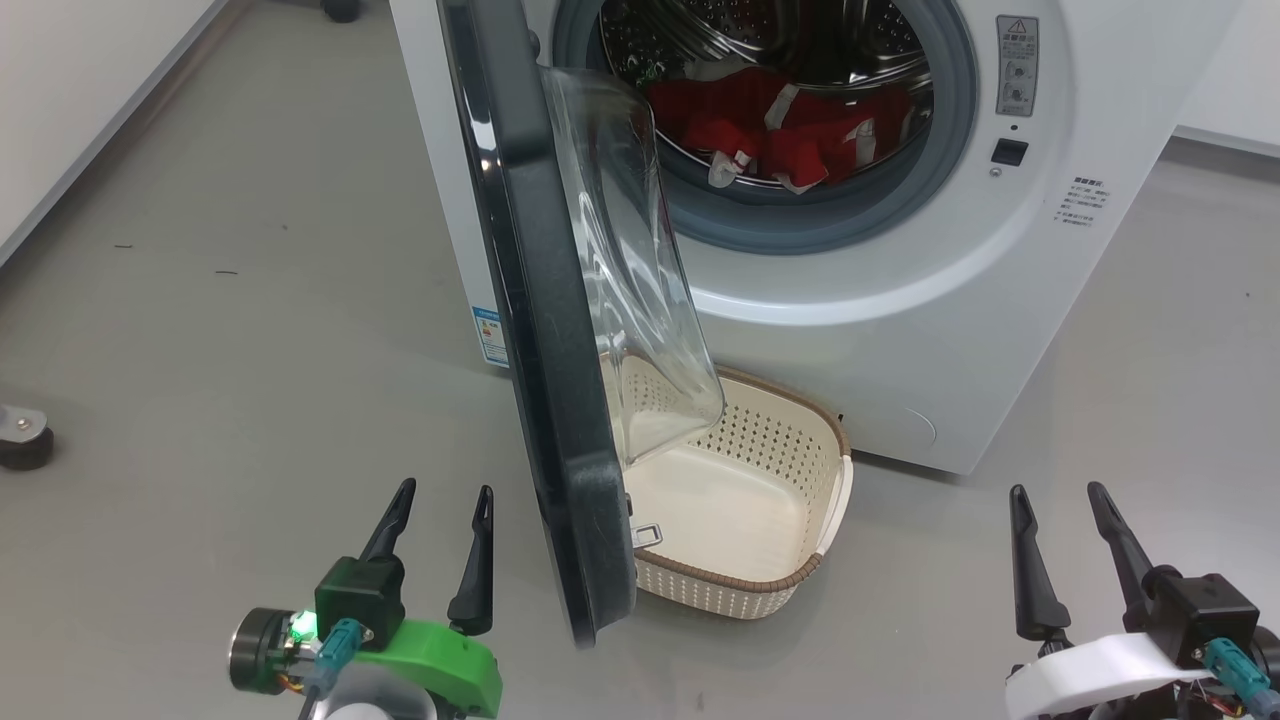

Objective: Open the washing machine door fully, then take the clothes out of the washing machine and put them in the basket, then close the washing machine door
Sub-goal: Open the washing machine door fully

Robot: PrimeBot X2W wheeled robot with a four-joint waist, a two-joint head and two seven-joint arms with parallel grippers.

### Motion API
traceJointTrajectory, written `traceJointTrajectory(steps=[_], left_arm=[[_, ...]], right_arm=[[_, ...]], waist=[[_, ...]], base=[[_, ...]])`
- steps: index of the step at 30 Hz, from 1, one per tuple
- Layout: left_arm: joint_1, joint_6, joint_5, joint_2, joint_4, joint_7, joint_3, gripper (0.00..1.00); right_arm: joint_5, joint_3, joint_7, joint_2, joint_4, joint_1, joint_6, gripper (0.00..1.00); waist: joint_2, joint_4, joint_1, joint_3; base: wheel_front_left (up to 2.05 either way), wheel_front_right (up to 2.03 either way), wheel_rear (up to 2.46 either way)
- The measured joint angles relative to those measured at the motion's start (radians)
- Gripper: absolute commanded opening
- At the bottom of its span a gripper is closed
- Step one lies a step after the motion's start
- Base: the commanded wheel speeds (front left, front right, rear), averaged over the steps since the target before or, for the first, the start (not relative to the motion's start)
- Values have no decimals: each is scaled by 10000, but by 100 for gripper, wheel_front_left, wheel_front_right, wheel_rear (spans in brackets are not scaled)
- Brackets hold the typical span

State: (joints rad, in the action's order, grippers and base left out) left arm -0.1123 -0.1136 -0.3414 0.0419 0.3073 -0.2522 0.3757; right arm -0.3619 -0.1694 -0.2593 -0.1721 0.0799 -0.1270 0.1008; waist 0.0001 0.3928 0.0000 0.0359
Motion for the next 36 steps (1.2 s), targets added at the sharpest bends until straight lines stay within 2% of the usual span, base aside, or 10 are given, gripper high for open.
traceJointTrajectory(steps=[15,16,17,18,27,36], left_arm=[[8,0,0,0,44,0,-2,100],[11,0,0,0,56,0,0,71],[14,0,-2,0,67,0,0,24],[14,0,-2,0,67,0,0,0],[20,10,0,0,-407,0,-198,0],[-198,10,245,0,-2092,0,-790,0]], right_arm=[[313,244,0,403,2,-262,-73,100],[314,261,0,428,2,-264,-75,100],[320,278,0,445,2,-263,-96,100],[320,278,0,445,2,-263,-96,100],[495,430,0,546,8,-267,-211,100],[650,593,0,662,19,-272,-380,100]], waist=[[0,58,0,-76],[0,58,0,-76],[0,58,0,-76],[0,58,0,-76],[0,75,0,-41],[0,127,0,-69]], base=[[0,0,0],[0,0,0],[0,0,0],[0,0,0],[0,0,0],[0,0,0]])
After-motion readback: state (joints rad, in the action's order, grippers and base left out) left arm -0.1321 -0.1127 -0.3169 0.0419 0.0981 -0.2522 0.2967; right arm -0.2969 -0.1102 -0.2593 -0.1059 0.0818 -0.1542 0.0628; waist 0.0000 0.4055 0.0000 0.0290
